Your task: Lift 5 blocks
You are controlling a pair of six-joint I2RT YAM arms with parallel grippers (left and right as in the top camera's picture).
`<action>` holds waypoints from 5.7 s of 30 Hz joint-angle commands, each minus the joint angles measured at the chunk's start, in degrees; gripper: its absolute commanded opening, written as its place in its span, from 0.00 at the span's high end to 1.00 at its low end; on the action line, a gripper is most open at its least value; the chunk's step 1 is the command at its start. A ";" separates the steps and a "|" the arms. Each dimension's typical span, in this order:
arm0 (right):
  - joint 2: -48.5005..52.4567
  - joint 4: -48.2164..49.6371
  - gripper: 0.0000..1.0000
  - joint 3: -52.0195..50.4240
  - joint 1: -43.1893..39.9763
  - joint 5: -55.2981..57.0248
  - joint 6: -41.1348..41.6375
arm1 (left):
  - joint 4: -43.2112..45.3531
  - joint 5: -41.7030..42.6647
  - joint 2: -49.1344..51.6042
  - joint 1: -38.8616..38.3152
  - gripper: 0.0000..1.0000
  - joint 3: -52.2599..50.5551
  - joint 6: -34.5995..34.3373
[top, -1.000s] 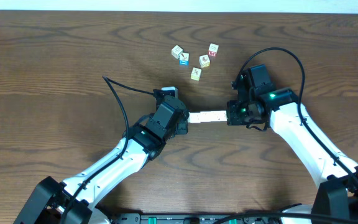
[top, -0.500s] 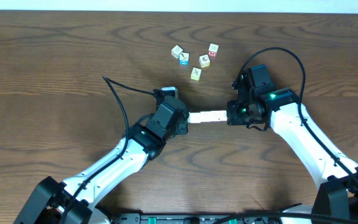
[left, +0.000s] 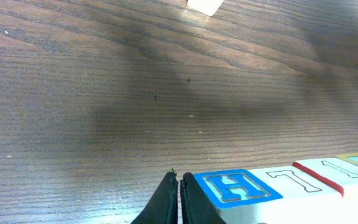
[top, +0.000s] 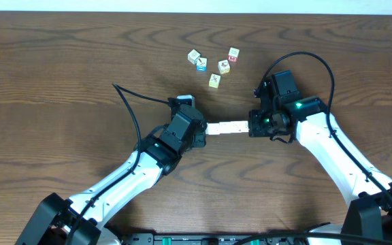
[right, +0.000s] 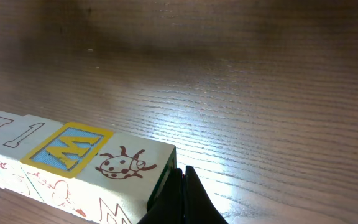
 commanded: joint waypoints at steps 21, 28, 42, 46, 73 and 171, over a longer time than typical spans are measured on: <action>-3.67 1.73 0.99 0.96 3.96 -27.17 -0.70 | 4.15 17.75 -1.62 -4.92 0.93 4.22 -1.11; -3.67 1.53 0.99 0.96 4.02 -26.97 -0.72 | 4.13 17.75 -1.70 -4.92 0.93 5.09 -0.42; -3.67 -0.66 0.99 0.96 4.17 -25.68 -4.20 | 4.11 17.75 -1.70 -4.92 0.93 5.42 -0.22; -3.67 -0.74 0.99 0.96 4.50 -25.66 -4.57 | 4.11 17.75 -1.70 -4.92 0.93 5.42 -0.22; -3.67 -1.29 0.99 1.79 6.12 -25.70 -6.29 | 3.76 17.73 -3.04 -4.92 0.93 5.49 0.90; -4.96 -7.65 0.99 10.08 6.32 -25.44 -5.44 | 3.26 18.38 -8.20 -4.98 0.93 6.78 1.05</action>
